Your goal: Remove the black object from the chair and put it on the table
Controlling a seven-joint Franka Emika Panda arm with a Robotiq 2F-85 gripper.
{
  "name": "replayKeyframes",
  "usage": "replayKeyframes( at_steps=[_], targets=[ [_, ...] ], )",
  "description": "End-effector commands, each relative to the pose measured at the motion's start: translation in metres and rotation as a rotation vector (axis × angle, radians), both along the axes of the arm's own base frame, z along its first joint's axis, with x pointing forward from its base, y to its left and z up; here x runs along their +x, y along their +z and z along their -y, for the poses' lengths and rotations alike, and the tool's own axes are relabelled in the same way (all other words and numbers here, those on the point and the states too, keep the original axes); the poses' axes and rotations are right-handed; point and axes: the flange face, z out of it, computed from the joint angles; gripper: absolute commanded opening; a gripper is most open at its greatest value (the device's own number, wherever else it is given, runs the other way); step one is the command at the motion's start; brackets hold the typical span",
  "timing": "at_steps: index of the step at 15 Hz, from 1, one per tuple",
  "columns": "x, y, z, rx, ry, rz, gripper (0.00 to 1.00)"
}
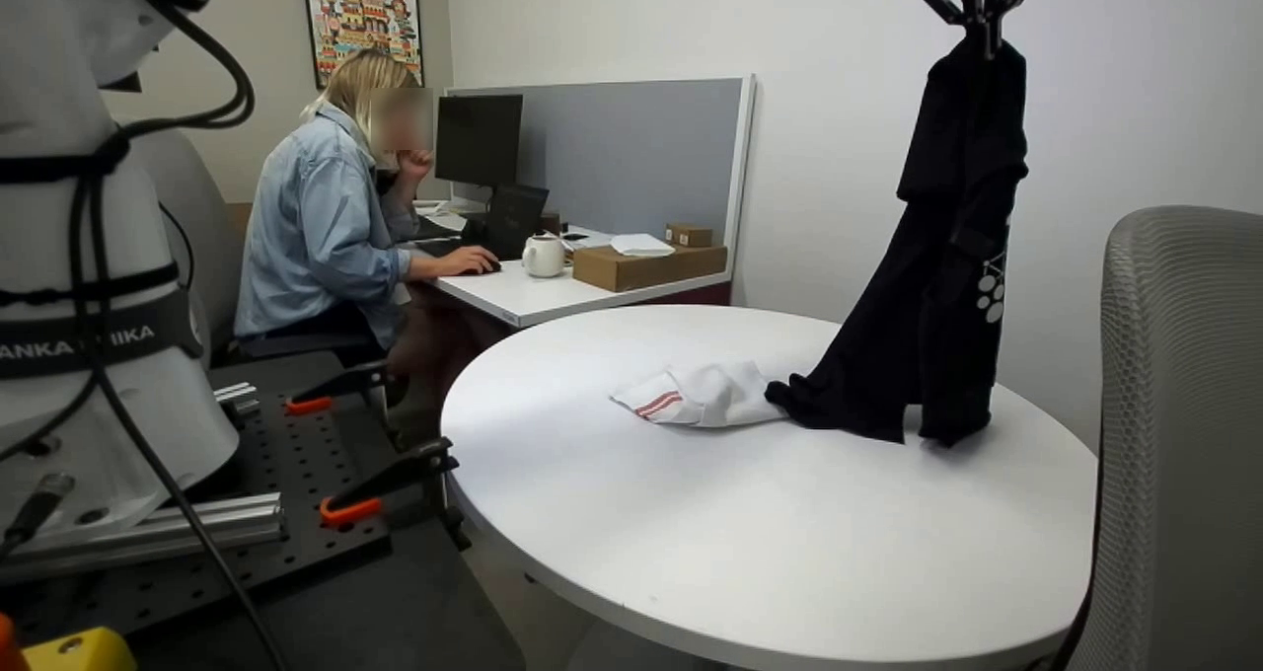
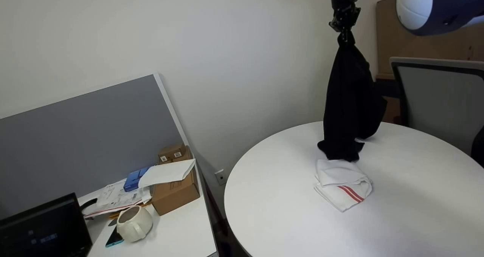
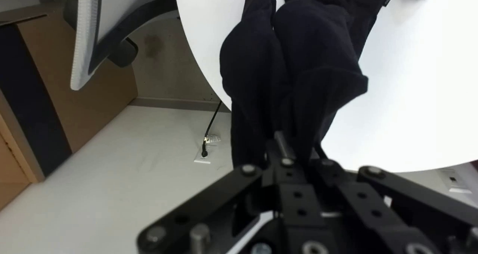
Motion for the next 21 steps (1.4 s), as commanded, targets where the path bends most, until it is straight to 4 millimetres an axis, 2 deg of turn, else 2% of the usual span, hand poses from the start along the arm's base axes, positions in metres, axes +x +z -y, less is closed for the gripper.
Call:
replayKeyframes(
  at_steps=[1, 7, 11, 16, 18, 21],
  targets=[
    [0.006, -0.015, -0.002, -0.013, 0.069, -0.02, 0.01],
    [0.01, -0.041, 0.0, 0.001, 0.157, -0.074, 0.01],
    [0.013, -0.054, 0.002, 0.01, 0.146, -0.085, 0.01],
    [0.012, -0.059, 0.001, 0.032, 0.168, -0.103, 0.01],
    [0.014, -0.052, 0.0, 0.052, 0.154, -0.056, 0.01],
    [0.012, -0.019, -0.007, 0.1, 0.115, 0.044, 0.01]
  ],
)
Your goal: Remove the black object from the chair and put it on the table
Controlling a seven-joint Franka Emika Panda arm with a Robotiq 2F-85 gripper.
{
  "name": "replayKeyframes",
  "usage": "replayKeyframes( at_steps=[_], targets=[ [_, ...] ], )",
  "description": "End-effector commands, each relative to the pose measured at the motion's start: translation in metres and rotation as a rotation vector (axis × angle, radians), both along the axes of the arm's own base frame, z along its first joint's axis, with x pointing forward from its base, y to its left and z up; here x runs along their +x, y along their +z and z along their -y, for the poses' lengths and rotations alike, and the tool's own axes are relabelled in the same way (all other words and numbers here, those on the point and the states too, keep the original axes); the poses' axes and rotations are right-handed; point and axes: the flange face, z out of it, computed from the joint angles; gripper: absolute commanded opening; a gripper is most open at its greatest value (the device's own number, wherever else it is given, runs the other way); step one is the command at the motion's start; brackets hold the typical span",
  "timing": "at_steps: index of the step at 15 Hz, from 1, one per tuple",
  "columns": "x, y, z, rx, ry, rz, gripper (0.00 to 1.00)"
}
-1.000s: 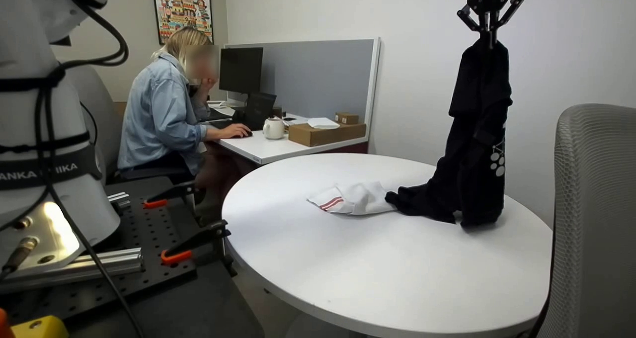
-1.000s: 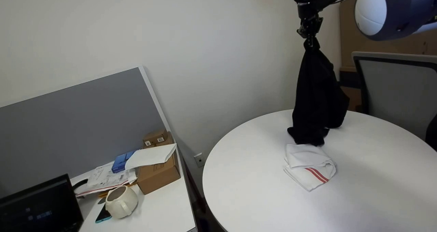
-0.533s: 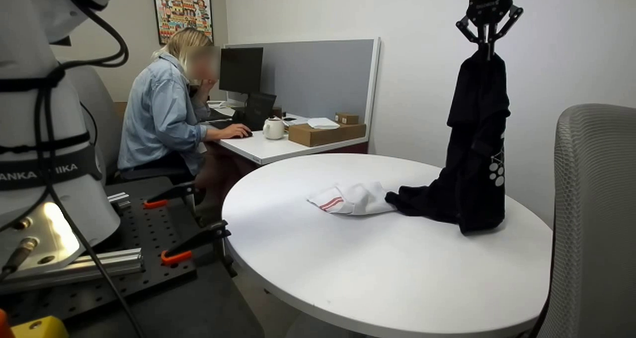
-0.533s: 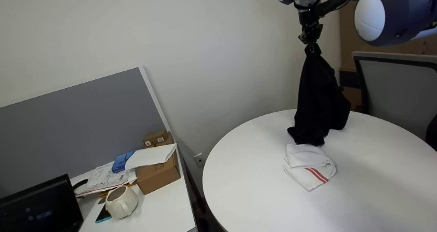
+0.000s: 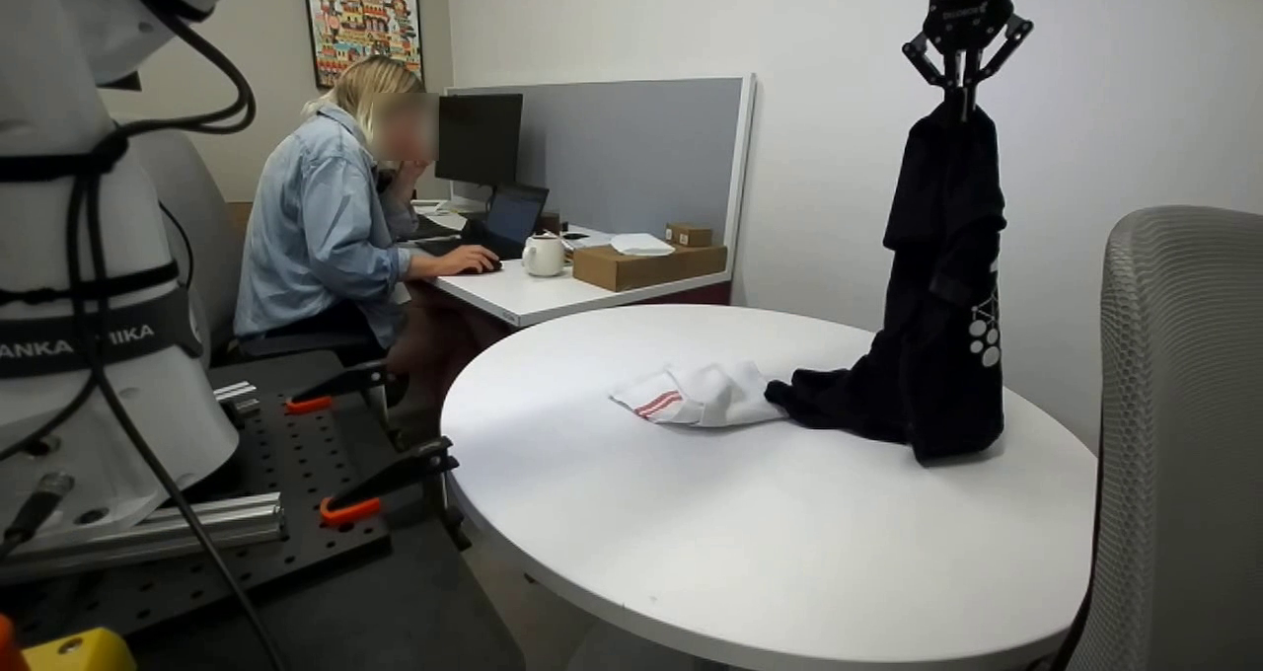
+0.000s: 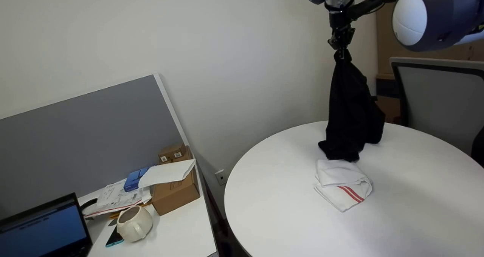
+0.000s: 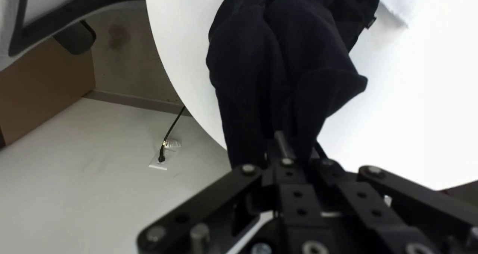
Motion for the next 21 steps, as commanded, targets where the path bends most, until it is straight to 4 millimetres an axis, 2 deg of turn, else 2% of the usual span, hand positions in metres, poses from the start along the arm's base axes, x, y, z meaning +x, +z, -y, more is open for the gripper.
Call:
replayKeyframes(
  at_steps=[1, 4, 5, 7, 12, 19, 21],
  targets=[
    [-0.004, 0.046, -0.008, 0.047, -0.046, 0.113, 0.01],
    [0.003, 0.057, -0.019, -0.019, -0.072, 0.172, 0.01],
    [0.007, 0.056, -0.022, -0.031, -0.055, 0.189, 0.01],
    [0.017, 0.041, -0.025, -0.064, -0.025, 0.209, 0.01],
    [0.019, 0.006, -0.014, -0.043, -0.011, 0.135, 0.01],
    [0.004, -0.032, 0.0, 0.008, 0.019, -0.059, 0.01],
    [-0.004, -0.038, 0.005, 0.029, 0.009, -0.119, 0.01]
  ],
)
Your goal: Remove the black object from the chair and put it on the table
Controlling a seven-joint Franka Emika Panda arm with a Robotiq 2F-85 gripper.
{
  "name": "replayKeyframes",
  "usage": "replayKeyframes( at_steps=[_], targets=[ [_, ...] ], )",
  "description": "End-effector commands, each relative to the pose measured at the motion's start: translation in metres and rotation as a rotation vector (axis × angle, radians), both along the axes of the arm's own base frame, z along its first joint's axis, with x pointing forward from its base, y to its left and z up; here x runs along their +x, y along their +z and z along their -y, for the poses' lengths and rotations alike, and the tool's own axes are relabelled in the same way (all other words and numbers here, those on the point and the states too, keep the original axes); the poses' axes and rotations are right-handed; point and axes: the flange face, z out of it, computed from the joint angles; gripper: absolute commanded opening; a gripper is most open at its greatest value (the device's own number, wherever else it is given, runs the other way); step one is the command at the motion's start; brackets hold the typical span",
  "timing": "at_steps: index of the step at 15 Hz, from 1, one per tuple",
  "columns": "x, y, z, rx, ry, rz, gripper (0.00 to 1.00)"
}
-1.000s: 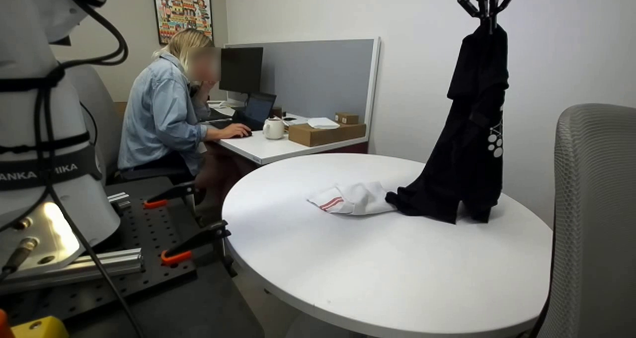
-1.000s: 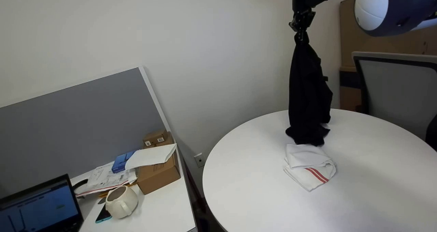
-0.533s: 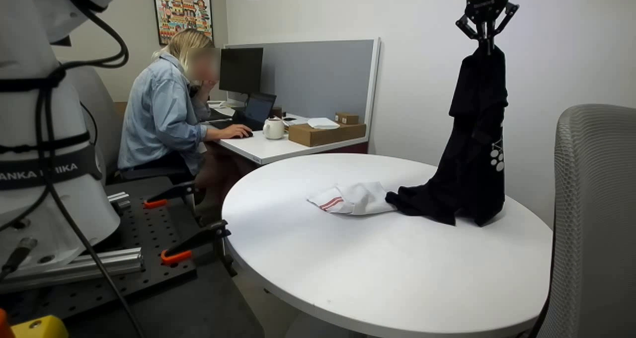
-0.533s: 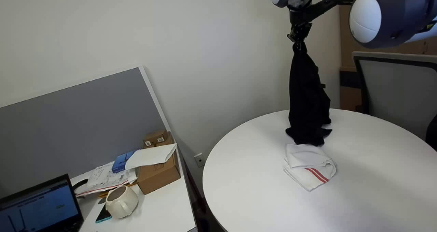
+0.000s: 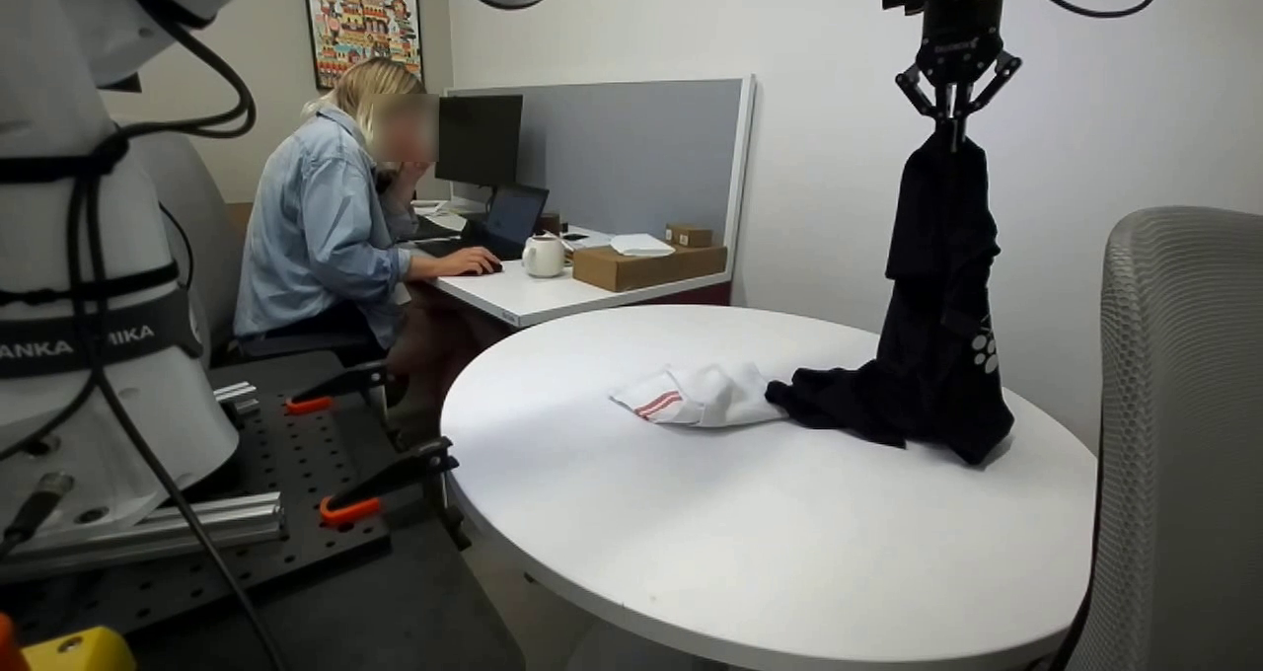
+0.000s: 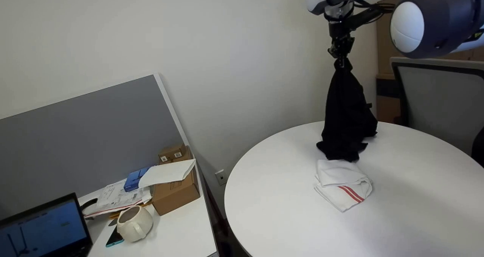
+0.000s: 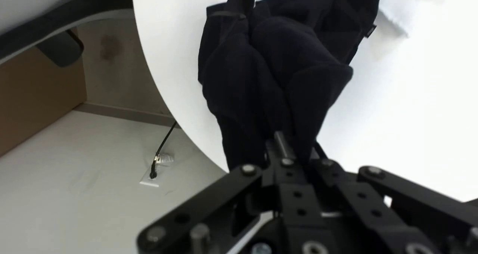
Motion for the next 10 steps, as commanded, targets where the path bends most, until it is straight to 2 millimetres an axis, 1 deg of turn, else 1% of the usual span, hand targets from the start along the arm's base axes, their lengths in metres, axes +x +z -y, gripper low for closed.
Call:
replayKeyframes(
  at_steps=[1, 4, 6, 7, 10],
  targets=[
    [-0.013, -0.005, 0.008, 0.026, -0.001, -0.082, 0.01],
    [-0.018, -0.005, 0.017, 0.026, -0.046, -0.103, 0.01],
    [-0.019, -0.004, 0.026, 0.026, -0.087, -0.078, 0.01],
    [-0.017, -0.009, 0.021, 0.028, -0.051, -0.09, 0.05],
    [-0.019, -0.008, 0.027, 0.028, -0.073, -0.087, 0.05]
  ],
)
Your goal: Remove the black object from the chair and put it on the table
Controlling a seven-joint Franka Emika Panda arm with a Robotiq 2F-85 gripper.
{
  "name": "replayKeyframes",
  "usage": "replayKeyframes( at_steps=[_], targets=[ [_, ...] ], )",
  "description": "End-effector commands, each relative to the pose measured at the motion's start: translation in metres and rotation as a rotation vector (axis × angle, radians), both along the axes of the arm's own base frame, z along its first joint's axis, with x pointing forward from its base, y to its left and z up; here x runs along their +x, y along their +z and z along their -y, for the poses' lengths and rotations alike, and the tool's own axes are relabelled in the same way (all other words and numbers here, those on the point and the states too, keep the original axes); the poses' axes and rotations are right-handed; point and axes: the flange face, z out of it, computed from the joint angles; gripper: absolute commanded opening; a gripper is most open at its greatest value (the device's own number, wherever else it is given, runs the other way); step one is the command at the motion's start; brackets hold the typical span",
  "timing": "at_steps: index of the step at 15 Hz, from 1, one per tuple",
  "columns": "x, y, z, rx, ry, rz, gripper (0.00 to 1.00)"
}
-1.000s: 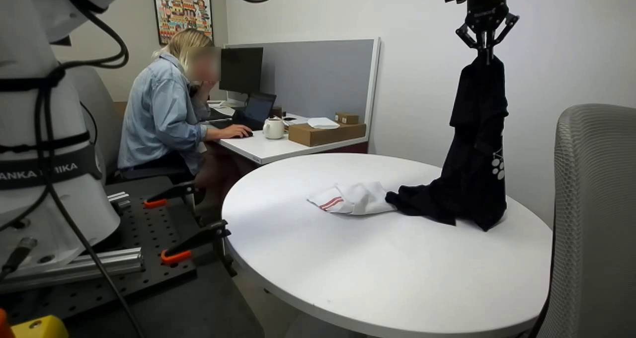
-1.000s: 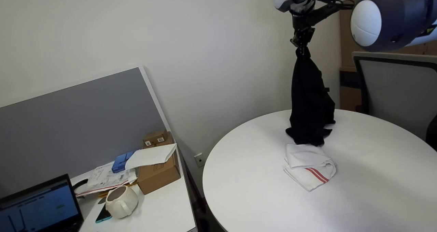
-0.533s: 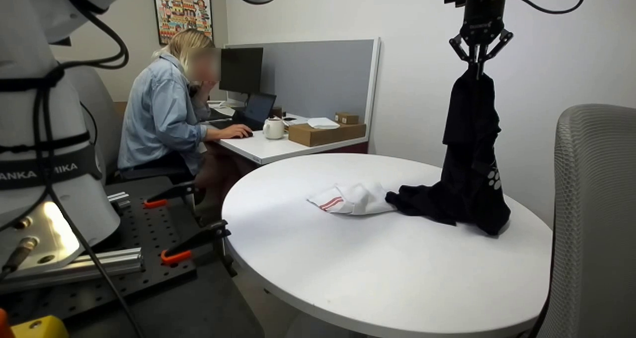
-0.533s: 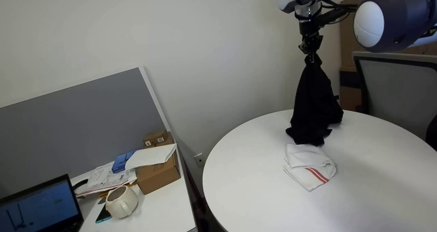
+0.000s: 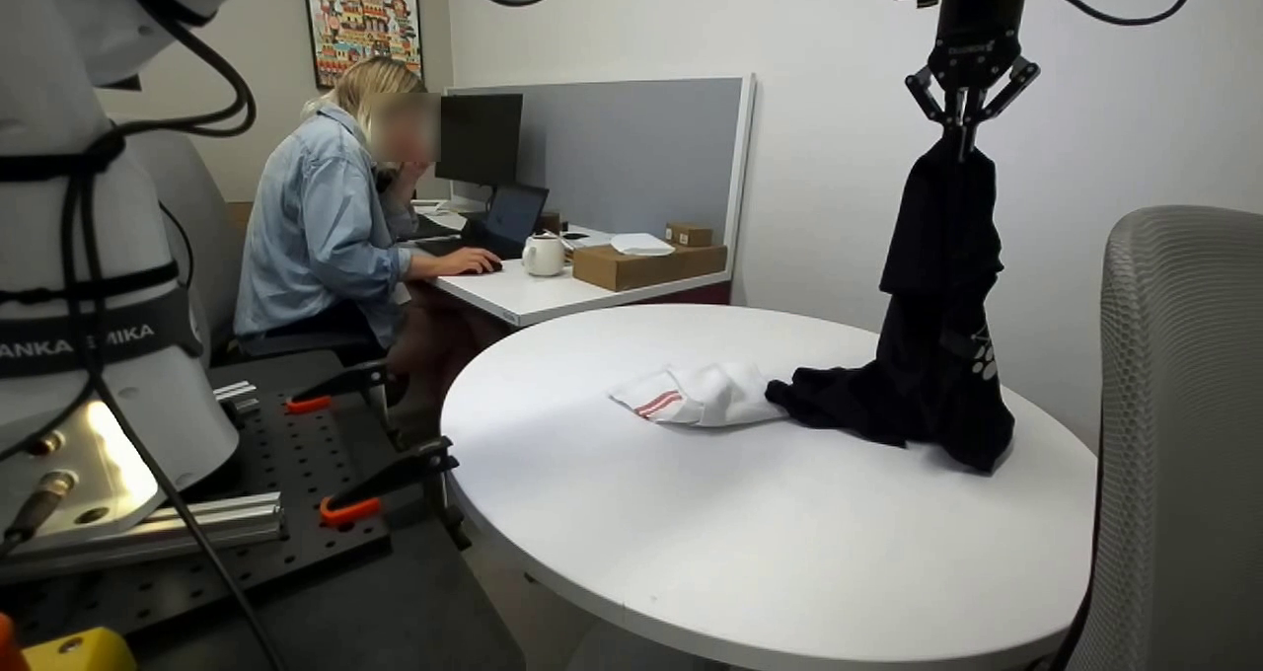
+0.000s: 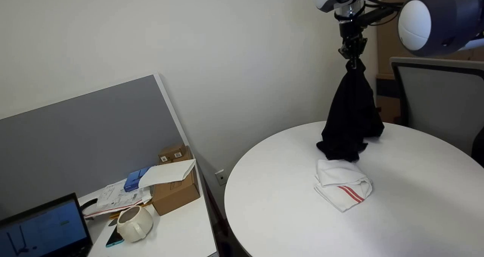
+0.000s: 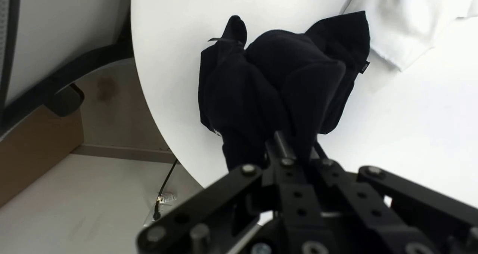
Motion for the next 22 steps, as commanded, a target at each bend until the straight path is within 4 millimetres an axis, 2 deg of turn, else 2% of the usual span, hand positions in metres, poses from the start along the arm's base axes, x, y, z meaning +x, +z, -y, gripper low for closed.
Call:
replayKeyframes(
  at_steps=[1, 5, 6, 8, 11, 16, 22],
  targets=[
    [0.0, 0.0, 0.0, 0.0, -0.001, 0.0, 0.05],
    [0.0, 0.0, -0.001, 0.0, -0.002, 0.0, 0.05],
    [0.005, -0.007, 0.0, 0.012, -0.003, 0.027, 0.01],
    [0.015, -0.018, 0.007, 0.015, -0.005, 0.101, 0.01],
    [0.027, -0.049, 0.025, 0.009, 0.022, 0.205, 0.01],
    [0.03, -0.098, 0.053, 0.006, 0.113, 0.254, 0.01],
    [0.021, -0.14, 0.063, 0.068, 0.204, 0.183, 0.01]
  ],
)
